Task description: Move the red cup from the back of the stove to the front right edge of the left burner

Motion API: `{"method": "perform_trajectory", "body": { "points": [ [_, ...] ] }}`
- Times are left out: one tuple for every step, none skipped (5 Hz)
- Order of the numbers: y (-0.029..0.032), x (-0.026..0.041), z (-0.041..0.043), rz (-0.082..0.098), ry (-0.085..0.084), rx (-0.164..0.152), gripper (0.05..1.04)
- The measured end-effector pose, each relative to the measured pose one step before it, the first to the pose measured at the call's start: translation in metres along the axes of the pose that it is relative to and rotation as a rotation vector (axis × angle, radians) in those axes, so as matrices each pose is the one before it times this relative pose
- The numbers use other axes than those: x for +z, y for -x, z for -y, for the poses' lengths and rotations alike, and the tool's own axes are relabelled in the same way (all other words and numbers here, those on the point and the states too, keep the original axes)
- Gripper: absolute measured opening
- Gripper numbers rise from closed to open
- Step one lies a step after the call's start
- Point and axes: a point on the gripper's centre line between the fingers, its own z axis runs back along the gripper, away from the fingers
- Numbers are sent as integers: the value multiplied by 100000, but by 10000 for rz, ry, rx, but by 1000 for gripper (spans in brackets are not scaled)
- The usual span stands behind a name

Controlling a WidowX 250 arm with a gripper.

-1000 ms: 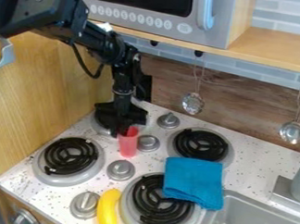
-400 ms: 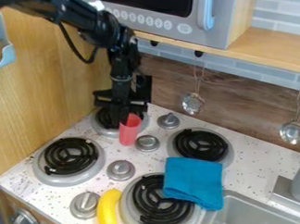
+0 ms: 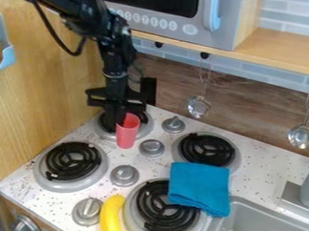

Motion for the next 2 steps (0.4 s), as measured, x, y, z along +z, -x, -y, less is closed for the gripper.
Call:
{"method": "perform_trajectory", "body": {
  "points": [
    [2004, 590, -2519, -192, 164, 234, 87],
    [2117, -533, -741, -509, -58, -664, 87]
  ]
}}
